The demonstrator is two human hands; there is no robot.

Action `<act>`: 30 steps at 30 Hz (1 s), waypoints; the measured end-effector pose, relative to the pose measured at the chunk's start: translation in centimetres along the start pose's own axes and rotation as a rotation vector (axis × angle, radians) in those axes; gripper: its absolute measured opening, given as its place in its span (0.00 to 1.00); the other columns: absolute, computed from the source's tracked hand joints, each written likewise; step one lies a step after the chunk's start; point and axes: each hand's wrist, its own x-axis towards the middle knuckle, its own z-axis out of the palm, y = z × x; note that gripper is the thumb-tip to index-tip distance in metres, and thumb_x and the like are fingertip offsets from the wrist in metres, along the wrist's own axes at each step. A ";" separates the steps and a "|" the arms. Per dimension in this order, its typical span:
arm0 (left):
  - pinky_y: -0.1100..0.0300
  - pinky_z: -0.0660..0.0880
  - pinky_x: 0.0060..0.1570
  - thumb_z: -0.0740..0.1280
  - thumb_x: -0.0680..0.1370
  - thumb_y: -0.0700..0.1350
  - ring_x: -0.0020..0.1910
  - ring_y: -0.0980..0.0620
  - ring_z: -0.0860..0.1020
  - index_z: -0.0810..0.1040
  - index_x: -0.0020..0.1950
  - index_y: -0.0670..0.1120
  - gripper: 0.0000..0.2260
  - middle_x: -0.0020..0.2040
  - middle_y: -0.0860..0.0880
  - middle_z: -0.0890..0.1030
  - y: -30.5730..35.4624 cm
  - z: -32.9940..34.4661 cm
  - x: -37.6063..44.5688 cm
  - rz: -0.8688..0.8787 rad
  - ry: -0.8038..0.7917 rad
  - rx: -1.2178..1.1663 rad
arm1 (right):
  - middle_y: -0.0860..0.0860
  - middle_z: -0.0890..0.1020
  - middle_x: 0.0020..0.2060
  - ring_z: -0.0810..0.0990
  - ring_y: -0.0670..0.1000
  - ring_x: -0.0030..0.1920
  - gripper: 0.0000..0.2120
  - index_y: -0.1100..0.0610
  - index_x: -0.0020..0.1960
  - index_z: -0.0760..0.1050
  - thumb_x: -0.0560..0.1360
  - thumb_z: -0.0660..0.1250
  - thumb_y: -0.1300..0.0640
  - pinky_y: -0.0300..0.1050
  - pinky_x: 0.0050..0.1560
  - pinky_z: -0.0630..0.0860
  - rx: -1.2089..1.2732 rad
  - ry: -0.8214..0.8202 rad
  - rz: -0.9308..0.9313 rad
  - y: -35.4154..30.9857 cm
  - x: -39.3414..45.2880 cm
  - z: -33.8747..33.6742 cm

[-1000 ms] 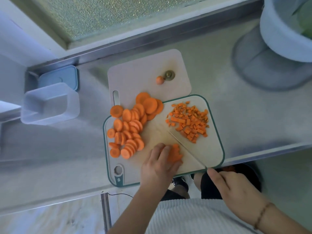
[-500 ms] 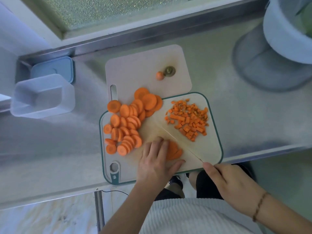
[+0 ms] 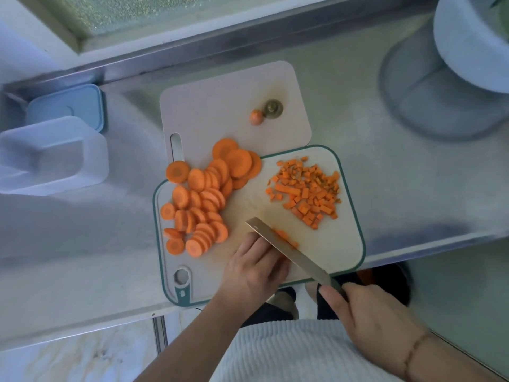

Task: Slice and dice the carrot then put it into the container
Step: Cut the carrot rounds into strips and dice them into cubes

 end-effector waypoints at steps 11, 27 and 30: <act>0.52 0.78 0.57 0.76 0.76 0.39 0.52 0.44 0.79 0.85 0.49 0.38 0.05 0.50 0.44 0.83 0.6 -0.1 -0.7 -0.035 0.031 0.014 | 0.49 0.77 0.28 0.75 0.48 0.29 0.38 0.54 0.29 0.68 0.69 0.39 0.23 0.41 0.32 0.70 0.187 0.110 -0.104 1.5 -0.3 -0.7; 0.55 0.78 0.54 0.78 0.74 0.39 0.50 0.47 0.78 0.86 0.46 0.40 0.04 0.47 0.45 0.83 0.3 -0.4 -0.6 -0.033 0.047 -0.016 | 0.49 0.74 0.24 0.74 0.48 0.28 0.32 0.50 0.28 0.67 0.74 0.41 0.29 0.48 0.36 0.73 0.205 0.163 -0.089 0.2 1.0 -0.1; 0.54 0.78 0.54 0.76 0.76 0.41 0.49 0.46 0.78 0.85 0.45 0.39 0.05 0.47 0.44 0.83 0.3 -0.2 -1.0 -0.020 0.050 0.018 | 0.48 0.73 0.23 0.71 0.47 0.26 0.33 0.46 0.28 0.71 0.70 0.41 0.24 0.40 0.30 0.67 0.219 0.172 -0.072 1.4 -0.5 -0.6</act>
